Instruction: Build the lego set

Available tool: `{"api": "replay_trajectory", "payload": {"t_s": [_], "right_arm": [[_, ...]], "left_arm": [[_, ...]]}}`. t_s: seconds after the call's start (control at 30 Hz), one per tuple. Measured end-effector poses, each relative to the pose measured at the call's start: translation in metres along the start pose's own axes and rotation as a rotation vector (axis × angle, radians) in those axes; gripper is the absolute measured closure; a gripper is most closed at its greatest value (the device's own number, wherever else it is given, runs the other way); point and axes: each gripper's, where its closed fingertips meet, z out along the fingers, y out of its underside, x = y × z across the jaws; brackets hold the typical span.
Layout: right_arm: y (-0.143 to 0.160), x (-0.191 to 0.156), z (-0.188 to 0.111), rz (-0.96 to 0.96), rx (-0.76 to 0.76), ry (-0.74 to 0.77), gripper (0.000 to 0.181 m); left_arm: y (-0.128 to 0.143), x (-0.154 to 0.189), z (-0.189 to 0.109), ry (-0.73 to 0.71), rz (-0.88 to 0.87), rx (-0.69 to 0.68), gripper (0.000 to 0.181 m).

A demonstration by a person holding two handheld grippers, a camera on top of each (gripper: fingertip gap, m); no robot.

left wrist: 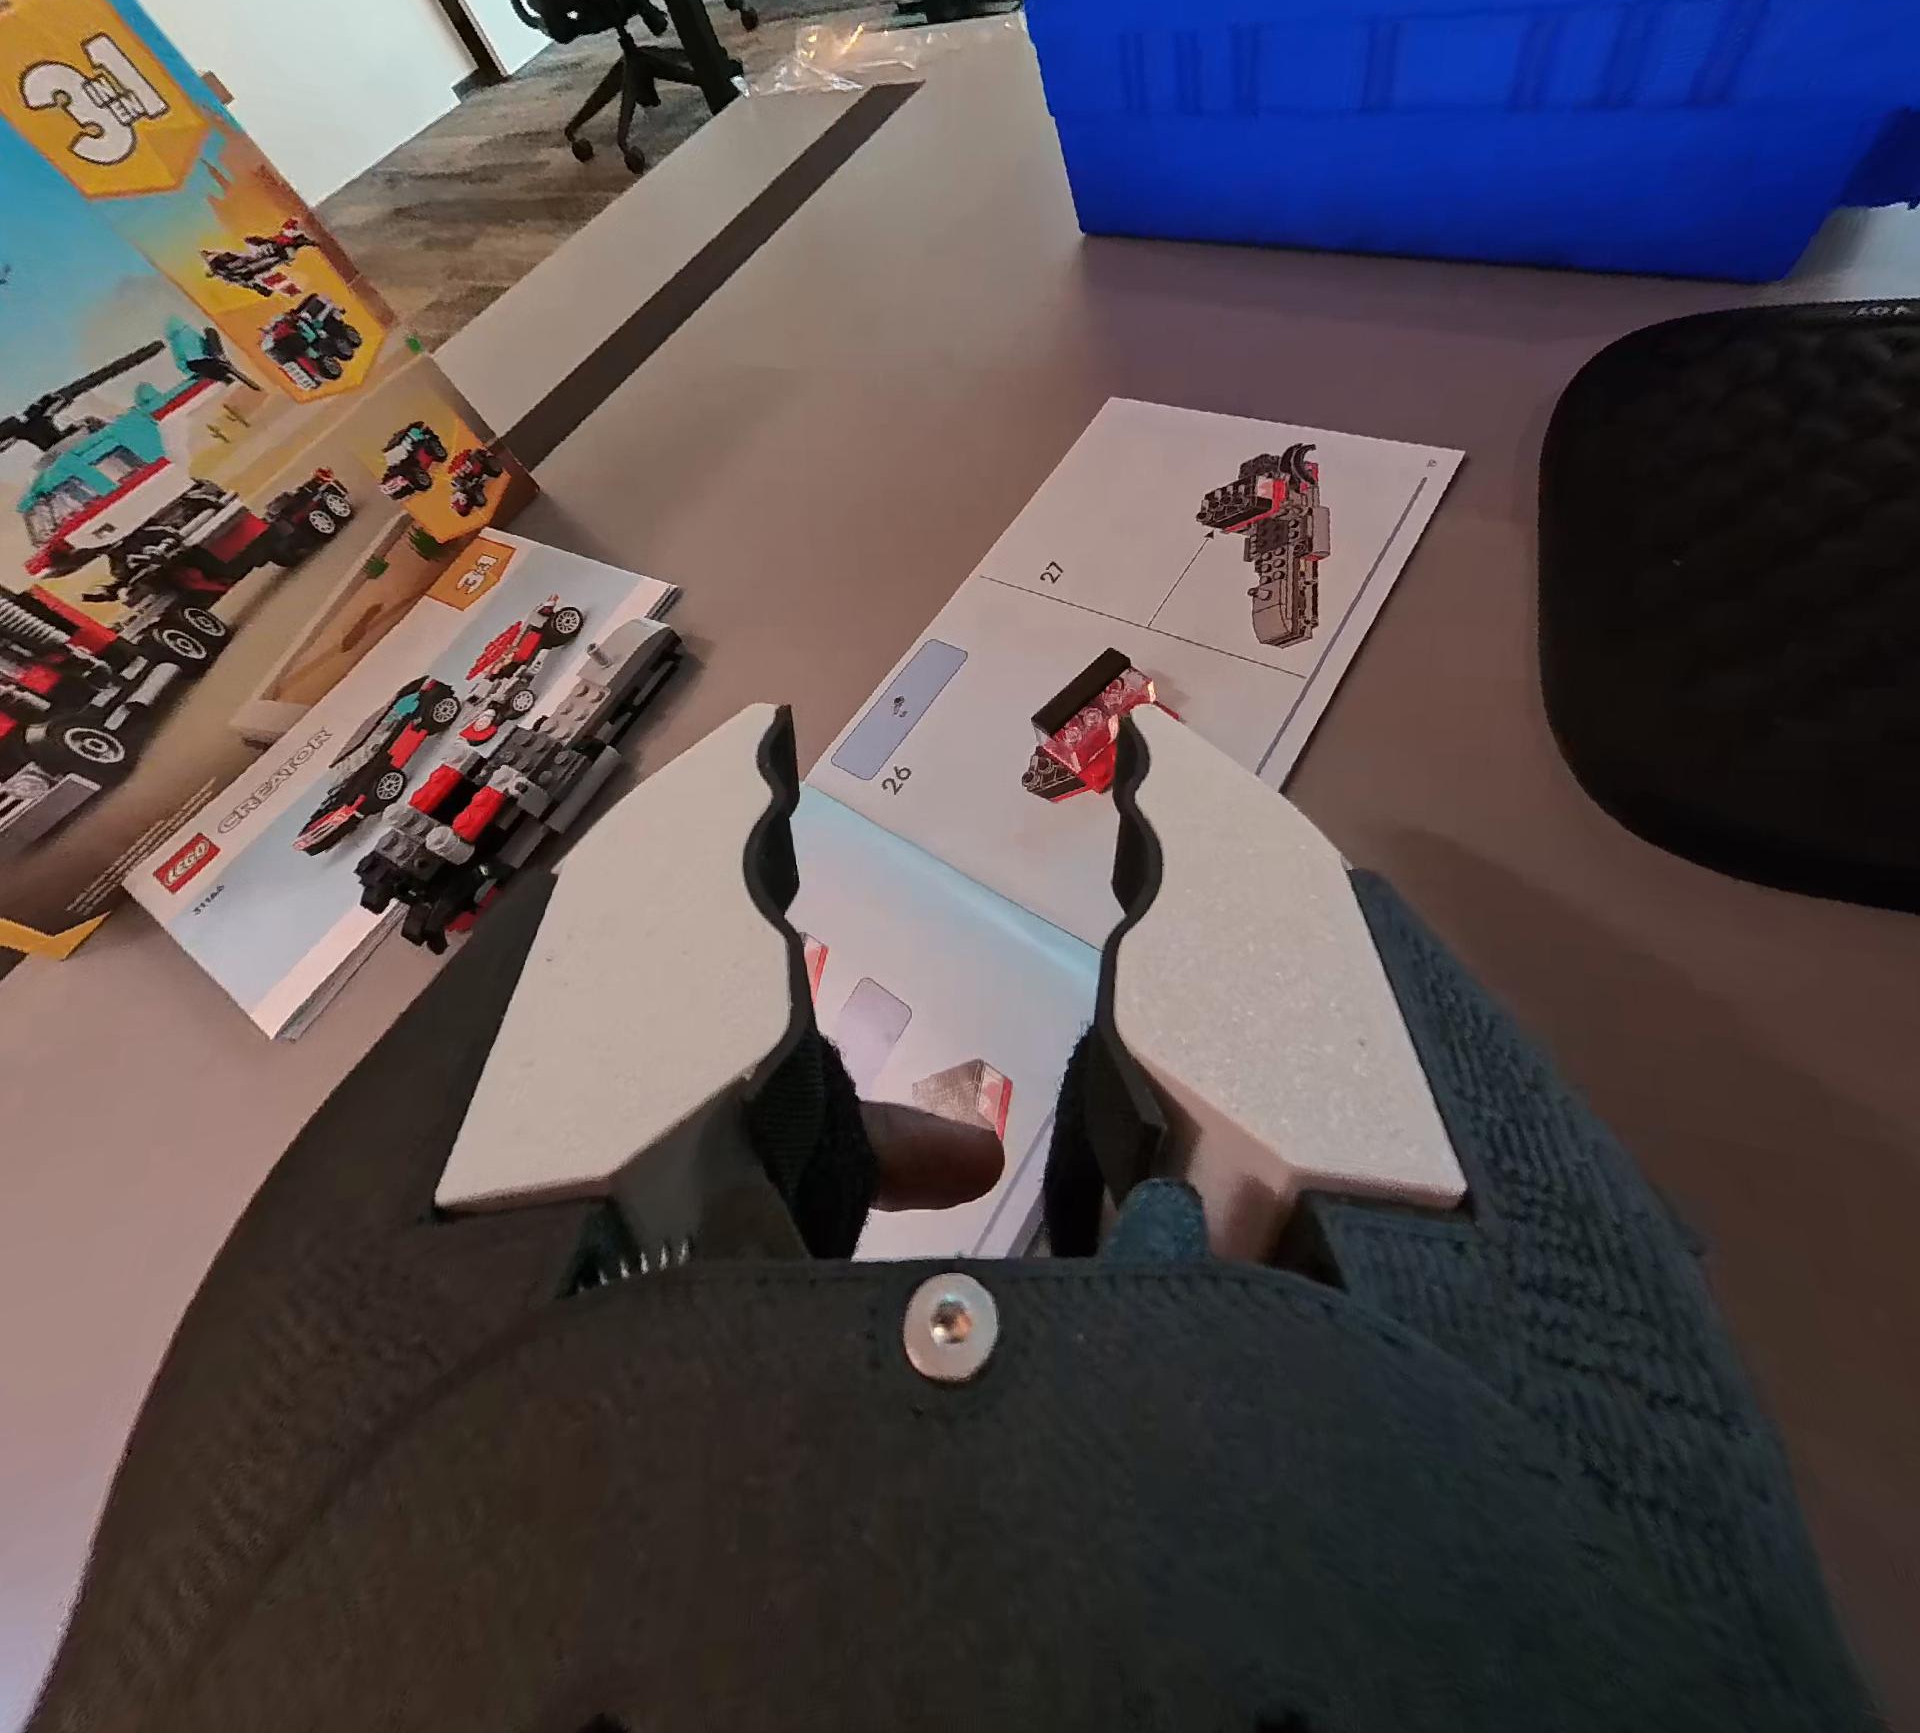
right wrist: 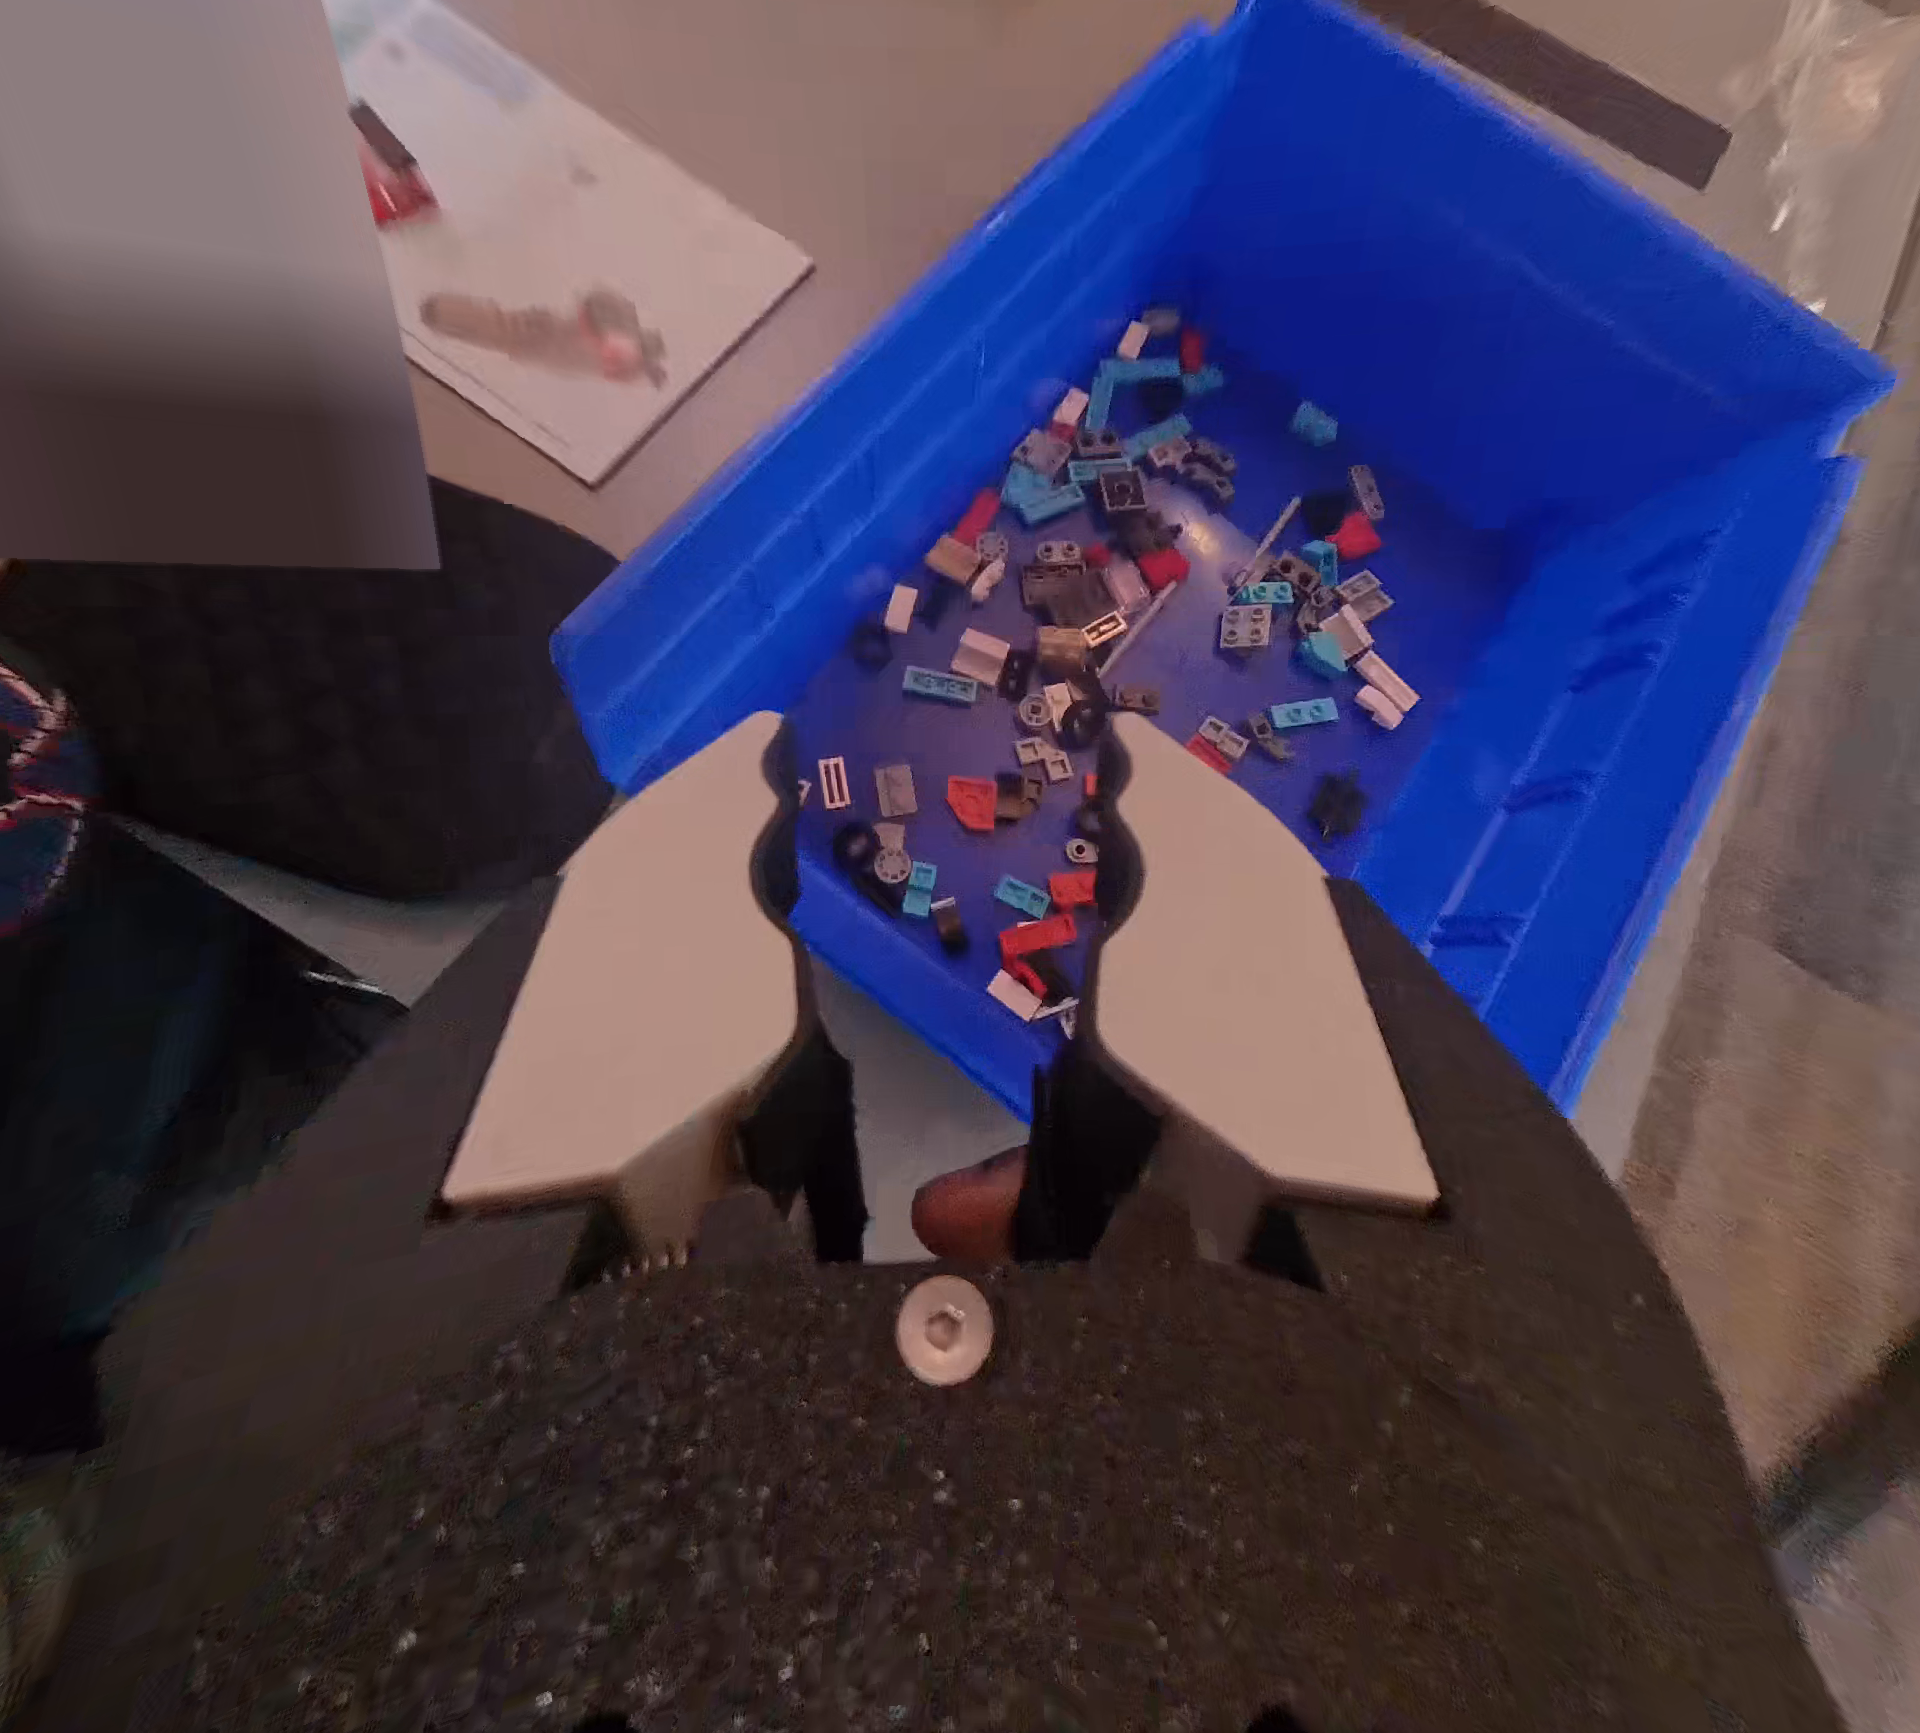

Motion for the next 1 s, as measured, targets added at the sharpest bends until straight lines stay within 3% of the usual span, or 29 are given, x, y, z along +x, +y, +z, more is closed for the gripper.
{"api": "replay_trajectory", "payload": {"t_s": [0.17,0.23,0.33,0.4,0.5,0.57,0.67,0.77,0.9,1.0], "right_arm": [[-0.032,-0.046,0.038,0.087,0.013,-0.185,0.122],[-0.026,-0.056,0.064,0.084,-0.092,-0.167,0.111],[-0.008,-0.063,0.087,0.079,-0.262,-0.129,0.118],[-0.001,-0.062,0.078,0.112,-0.307,-0.121,0.125],[0.011,-0.045,0.060,0.157,-0.395,-0.034,0.155],[0.011,-0.057,0.059,0.129,-0.431,-0.091,0.130],[0.009,-0.063,0.060,0.080,-0.499,-0.064,0.121],[-0.024,-0.054,0.061,0.100,-0.394,0.032,0.120],[-0.087,-0.047,0.056,0.029,-0.196,0.159,0.123],[-0.137,-0.066,0.058,-0.092,-0.019,0.140,0.127]], "left_arm": [[-0.006,0.003,-0.012,-0.021,-0.005,0.048,0.123],[-0.011,0.004,-0.019,-0.035,-0.010,0.073,0.123],[-0.013,0.006,-0.034,-0.054,-0.010,0.097,0.123],[-0.010,0.006,-0.047,-0.070,-0.009,0.096,0.123],[-0.004,0.001,-0.073,-0.113,-0.035,0.111,0.123],[0.005,-0.010,-0.096,-0.194,-0.060,0.103,0.123],[0.027,-0.039,-0.141,-0.387,-0.109,0.037,0.126],[0.076,-0.061,-0.179,-0.536,-0.124,-0.174,0.126],[0.131,-0.067,-0.209,-0.577,-0.104,-0.388,0.131],[0.148,-0.062,-0.221,-0.562,-0.144,-0.426,0.159]]}}
